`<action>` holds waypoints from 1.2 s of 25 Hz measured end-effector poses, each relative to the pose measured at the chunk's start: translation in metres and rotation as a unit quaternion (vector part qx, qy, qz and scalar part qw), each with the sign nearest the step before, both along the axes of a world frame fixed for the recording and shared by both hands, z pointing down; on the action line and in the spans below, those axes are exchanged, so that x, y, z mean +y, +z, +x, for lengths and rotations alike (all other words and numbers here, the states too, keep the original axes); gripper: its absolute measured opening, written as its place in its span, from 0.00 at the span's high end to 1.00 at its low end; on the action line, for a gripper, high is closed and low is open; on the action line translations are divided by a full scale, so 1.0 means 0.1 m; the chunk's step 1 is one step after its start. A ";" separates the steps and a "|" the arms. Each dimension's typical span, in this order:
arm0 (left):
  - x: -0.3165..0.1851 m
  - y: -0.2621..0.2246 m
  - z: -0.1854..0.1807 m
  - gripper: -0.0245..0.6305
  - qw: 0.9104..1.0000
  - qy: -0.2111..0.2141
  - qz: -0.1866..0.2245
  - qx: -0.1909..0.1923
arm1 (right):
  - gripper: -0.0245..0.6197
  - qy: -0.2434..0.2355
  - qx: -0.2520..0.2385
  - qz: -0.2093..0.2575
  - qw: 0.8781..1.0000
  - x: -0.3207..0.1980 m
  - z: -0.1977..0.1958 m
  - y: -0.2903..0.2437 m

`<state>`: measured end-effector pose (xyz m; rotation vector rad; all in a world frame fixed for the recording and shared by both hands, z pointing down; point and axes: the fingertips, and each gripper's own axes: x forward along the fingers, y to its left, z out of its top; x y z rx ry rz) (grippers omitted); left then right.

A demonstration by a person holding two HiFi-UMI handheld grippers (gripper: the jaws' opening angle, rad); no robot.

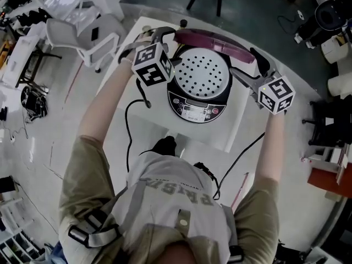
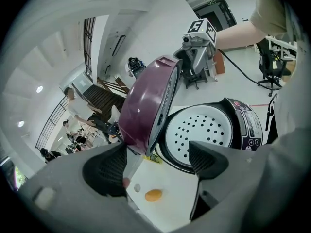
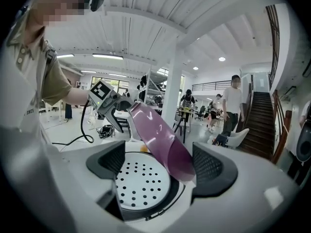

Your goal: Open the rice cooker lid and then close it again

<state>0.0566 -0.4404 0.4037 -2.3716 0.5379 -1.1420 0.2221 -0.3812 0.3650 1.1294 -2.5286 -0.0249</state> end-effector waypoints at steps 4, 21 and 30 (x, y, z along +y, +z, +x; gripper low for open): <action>0.14 0.08 -0.05 0.34 1.000 -0.002 -0.004 -0.010 | 0.33 -0.006 0.009 -0.007 1.000 0.13 -0.05 0.08; 0.61 0.49 -0.20 0.30 0.998 0.008 -0.023 -0.062 | 0.33 -0.036 0.054 -0.044 0.997 0.57 -0.20 0.47; 0.80 0.73 -0.27 0.28 0.994 0.025 -0.049 -0.097 | 0.33 -0.059 0.078 -0.075 0.992 0.74 -0.24 0.71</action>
